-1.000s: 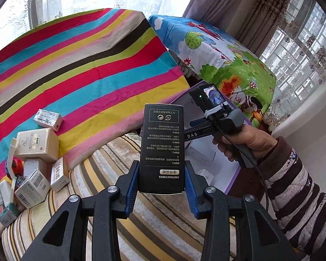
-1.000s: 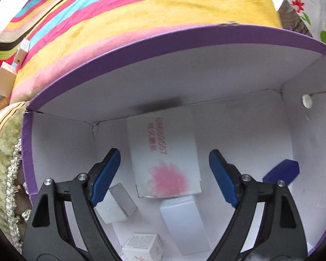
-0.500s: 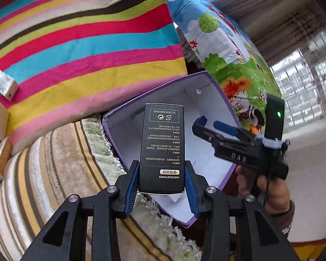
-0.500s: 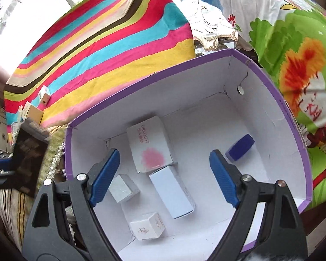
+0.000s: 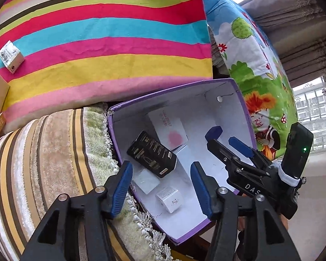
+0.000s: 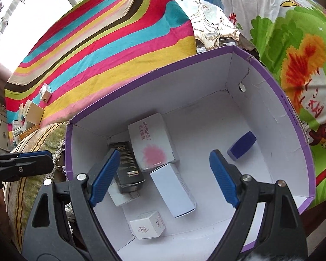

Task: Organize rigid objects
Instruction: 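Lower the black box into the purple-rimmed box and open the left gripper, then withdraw both grippers from the purple-rimmed box back toward the pile of boxes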

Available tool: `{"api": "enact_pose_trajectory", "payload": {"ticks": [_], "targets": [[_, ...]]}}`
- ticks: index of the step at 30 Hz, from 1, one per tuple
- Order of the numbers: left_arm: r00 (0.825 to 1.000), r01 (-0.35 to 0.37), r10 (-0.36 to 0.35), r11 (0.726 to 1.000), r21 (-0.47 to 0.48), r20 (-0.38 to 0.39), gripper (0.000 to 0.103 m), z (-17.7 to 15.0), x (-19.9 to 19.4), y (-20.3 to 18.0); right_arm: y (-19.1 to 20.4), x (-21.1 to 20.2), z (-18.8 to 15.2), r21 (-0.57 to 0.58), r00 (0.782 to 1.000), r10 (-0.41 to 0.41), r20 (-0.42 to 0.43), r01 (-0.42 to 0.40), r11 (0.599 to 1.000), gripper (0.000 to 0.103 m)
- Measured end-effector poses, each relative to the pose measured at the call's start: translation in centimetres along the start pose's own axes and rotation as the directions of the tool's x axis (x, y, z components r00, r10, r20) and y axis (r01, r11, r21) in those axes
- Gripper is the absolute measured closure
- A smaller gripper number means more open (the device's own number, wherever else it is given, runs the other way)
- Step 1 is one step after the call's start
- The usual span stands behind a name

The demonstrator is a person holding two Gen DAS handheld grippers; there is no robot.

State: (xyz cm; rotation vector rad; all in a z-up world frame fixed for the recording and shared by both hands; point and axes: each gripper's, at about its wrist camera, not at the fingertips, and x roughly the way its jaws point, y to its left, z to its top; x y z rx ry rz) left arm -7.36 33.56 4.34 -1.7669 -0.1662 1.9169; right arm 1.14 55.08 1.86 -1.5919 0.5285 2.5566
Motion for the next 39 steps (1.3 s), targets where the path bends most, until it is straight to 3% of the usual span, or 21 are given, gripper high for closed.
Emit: {"api": "enact_pose_trajectory", "payload": {"ticks": [10, 20, 31, 39], "targets": [[0.994, 0.035, -0.036, 0.999, 0.016, 0.099, 0.046, -1.2, -3.4, 1.8, 1.4, -1.6, 0.1, -0.017, 1.000, -0.007, 0.014, 0.007, 1.000, 0.017], [0.968, -0.013, -0.008, 0.997, 0.082, 0.250, 0.046, -3.4, -8.2, 6.3, 5.9, -3.2, 0.2, -0.083, 0.999, 0.016, 0.032, -0.013, 0.996, 0.017], [0.936, -0.030, 0.033, 0.999, -0.012, 0.351, 0.046, -6.0, -14.1, 14.7, 14.0, -3.7, 0.7, -0.224, 0.998, 0.051, 0.036, -0.041, 0.974, 0.017], [0.908, -0.061, 0.111, 0.989, -0.135, 0.404, 0.046, -8.2, -17.6, 22.0, 21.0, -2.7, 1.2, -0.366, 0.996, 0.088, 0.011, -0.078, 0.927, 0.017]]}}
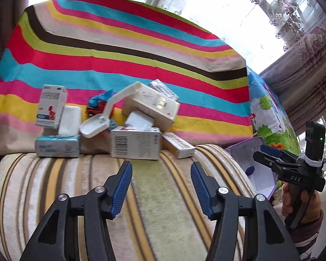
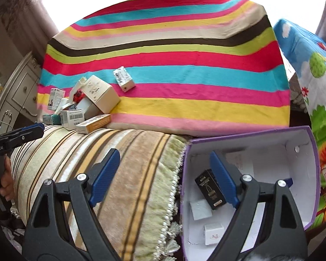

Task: Organize rigid objects
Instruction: 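Withdraw both grippers from the purple-rimmed box back toward the pile of boxes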

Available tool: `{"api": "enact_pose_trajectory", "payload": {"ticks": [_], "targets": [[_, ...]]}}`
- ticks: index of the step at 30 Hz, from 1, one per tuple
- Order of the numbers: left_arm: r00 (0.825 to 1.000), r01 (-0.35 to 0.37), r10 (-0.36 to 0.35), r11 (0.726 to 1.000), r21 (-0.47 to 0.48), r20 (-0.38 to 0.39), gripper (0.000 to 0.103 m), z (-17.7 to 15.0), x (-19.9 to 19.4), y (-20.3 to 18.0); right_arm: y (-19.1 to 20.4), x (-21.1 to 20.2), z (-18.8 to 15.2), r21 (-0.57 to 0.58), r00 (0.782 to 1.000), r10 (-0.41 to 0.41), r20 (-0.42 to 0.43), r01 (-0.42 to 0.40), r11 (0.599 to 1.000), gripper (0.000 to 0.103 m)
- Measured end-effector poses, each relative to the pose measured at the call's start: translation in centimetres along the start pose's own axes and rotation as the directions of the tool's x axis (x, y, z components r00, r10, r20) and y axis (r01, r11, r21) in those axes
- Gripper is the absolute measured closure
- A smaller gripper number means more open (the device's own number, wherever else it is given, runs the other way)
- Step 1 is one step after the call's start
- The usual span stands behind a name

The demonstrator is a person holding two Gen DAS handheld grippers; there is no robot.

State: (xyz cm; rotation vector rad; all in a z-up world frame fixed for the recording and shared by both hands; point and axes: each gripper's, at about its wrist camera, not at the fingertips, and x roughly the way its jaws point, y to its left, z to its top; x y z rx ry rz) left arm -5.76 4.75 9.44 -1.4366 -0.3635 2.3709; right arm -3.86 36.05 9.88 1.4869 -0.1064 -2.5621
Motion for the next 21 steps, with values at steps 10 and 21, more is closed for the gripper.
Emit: {"api": "enact_pose_trajectory", "payload": {"ticks": [10, 21], "targets": [[0.998, -0.067, 0.068, 0.994, -0.082, 0.016, 0.046, 1.2, -1.3, 6.8, 6.8, 1.9, 3.3, -0.188, 0.999, 0.042, -0.014, -0.044, 0.981, 0.017], [0.988, -0.136, 0.150, 0.964, 0.228, -0.045, 0.057, 3.6, 1.8, 4.6, 12.4, 5.0, 7.7, -0.354, 0.994, 0.081, -0.071, -0.101, 0.930, 0.017]]}}
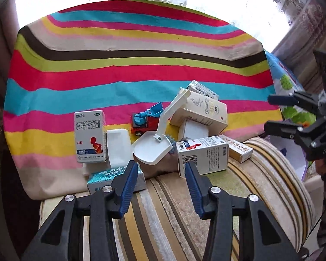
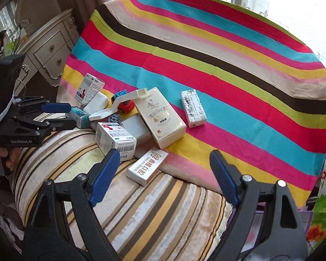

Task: Organize rigid objects
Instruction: 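Withdraw both grippers from the purple-rimmed box back toward the pile of boxes, then grasp the white stand with the blue brush head with the left gripper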

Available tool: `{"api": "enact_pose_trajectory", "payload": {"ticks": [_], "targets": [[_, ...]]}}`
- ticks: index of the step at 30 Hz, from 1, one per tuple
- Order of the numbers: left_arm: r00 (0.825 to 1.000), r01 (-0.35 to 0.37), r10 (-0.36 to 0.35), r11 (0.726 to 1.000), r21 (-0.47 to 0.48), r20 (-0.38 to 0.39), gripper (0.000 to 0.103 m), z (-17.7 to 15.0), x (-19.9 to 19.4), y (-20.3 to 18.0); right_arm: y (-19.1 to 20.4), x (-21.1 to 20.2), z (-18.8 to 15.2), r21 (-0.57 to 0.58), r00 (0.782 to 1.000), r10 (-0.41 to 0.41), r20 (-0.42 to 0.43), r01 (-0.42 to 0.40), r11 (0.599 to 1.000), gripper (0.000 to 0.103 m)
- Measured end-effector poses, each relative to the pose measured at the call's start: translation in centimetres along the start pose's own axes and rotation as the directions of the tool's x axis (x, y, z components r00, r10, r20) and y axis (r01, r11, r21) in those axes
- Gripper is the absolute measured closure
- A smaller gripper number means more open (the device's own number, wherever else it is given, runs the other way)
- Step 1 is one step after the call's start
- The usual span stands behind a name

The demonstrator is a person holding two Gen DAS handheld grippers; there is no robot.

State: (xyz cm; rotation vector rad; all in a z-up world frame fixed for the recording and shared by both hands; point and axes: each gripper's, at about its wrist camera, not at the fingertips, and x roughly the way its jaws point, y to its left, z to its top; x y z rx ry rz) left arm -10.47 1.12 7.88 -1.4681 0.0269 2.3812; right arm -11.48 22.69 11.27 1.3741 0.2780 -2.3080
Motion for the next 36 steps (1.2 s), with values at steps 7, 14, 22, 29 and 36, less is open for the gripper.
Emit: {"api": "enact_pose_trajectory", "payload": {"ticks": [7, 14, 22, 29, 36], "targets": [[0.978, -0.202, 0.205, 0.909, 0.365, 0.032, 0.056, -0.6, 1.6, -3.4, 1.6, 2.6, 4.0, -0.142, 0.997, 0.034, -0.066, -0.043, 0.989, 0.017], [0.957, -0.273, 0.287, 0.819, 0.505, 0.051, 0.057, -0.7, 3.8, -5.1, 3.2, 5.2, 7.9, -0.293, 0.989, 0.042, -0.140, -0.082, 0.953, 0.017], [0.943, -0.300, 0.329, 0.766, 0.568, 0.054, 0.072, -0.1, 6.3, -5.5, 4.8, 8.5, 10.5, -0.402, 0.977, 0.032, -0.213, -0.117, 0.908, 0.017], [0.941, -0.307, 0.330, 0.742, 0.596, 0.073, 0.096, -0.8, 6.4, -5.8, 5.1, 10.1, 11.8, -0.441, 0.970, 0.030, -0.242, -0.137, 0.887, 0.017], [0.940, -0.324, 0.319, 0.716, 0.619, 0.124, 0.096, -1.6, 4.9, -6.0, 5.0, 9.8, 12.7, -0.457, 0.971, 0.040, -0.235, -0.146, 0.878, 0.017]]}}
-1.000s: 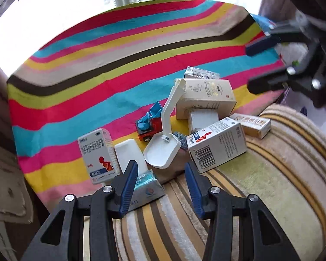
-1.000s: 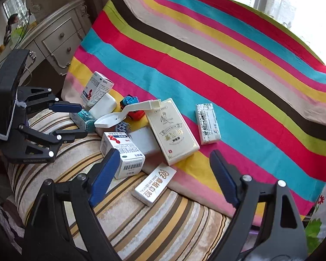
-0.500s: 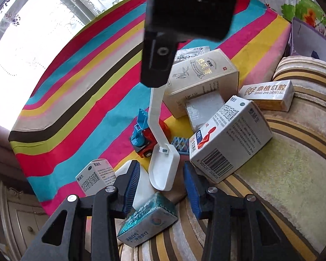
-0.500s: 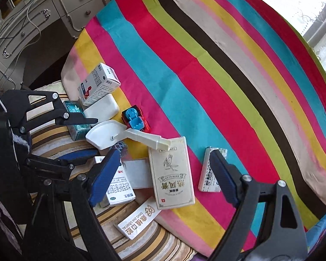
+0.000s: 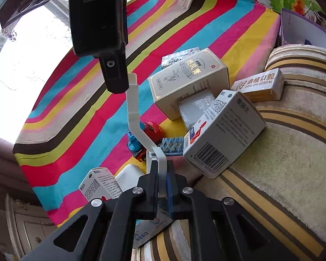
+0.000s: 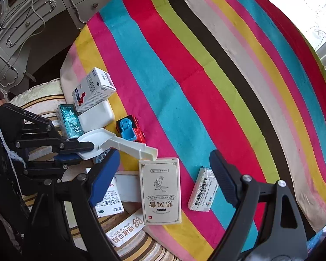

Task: Organize rigid objects
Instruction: 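Grasp the white stand with the blue brush head with the left gripper, then grasp the red toy car with the blue top with the right gripper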

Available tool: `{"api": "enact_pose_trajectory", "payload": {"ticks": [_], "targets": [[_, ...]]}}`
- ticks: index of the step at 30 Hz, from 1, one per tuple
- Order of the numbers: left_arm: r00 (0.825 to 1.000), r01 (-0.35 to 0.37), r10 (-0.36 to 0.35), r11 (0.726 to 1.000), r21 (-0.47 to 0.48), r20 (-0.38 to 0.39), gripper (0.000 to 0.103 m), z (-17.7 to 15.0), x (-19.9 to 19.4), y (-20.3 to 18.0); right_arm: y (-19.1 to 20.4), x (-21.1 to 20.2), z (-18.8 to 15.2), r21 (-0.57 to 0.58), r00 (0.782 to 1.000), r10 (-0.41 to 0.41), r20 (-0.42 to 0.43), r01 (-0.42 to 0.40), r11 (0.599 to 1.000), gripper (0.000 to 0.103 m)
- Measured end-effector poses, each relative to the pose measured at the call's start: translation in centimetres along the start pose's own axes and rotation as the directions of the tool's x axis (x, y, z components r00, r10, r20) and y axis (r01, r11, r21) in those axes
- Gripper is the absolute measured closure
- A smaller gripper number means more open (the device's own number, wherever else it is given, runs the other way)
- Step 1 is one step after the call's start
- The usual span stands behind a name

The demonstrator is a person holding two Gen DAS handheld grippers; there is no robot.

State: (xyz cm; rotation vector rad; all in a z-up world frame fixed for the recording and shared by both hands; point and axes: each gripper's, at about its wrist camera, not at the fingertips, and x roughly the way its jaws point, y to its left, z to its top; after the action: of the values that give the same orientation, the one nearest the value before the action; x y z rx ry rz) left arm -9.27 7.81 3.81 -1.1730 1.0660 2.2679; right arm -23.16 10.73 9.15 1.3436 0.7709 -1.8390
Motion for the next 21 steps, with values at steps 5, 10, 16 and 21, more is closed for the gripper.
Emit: {"api": "enact_pose_trajectory", "payload": {"ticks": [5, 10, 16, 21], "targets": [[0.999, 0.005, -0.005, 1.000, -0.017, 0.035, 0.096, -0.7, -1.8, 0.3, -0.4, -1.3, 0.1, 0.022, 0.999, 0.001, 0.032, -0.002, 1.000, 0.017], [0.998, 0.028, -0.020, 0.988, -0.153, 0.053, 0.096, -2.0, -3.4, 2.6, -1.4, -3.6, -1.2, 0.130, 0.997, 0.002, 0.083, -0.013, 0.991, 0.017], [0.995, 0.044, -0.011, 0.939, -0.342, 0.098, 0.096, -3.9, -5.8, 4.7, -2.0, -5.5, -2.9, 0.227, 0.992, 0.001, 0.125, -0.030, 0.973, 0.017], [0.994, 0.061, -0.006, 0.873, -0.485, 0.114, 0.096, -5.8, -7.0, 6.3, -2.1, -6.0, -4.3, 0.287, 0.991, -0.019, 0.130, -0.020, 0.958, 0.017]]}}
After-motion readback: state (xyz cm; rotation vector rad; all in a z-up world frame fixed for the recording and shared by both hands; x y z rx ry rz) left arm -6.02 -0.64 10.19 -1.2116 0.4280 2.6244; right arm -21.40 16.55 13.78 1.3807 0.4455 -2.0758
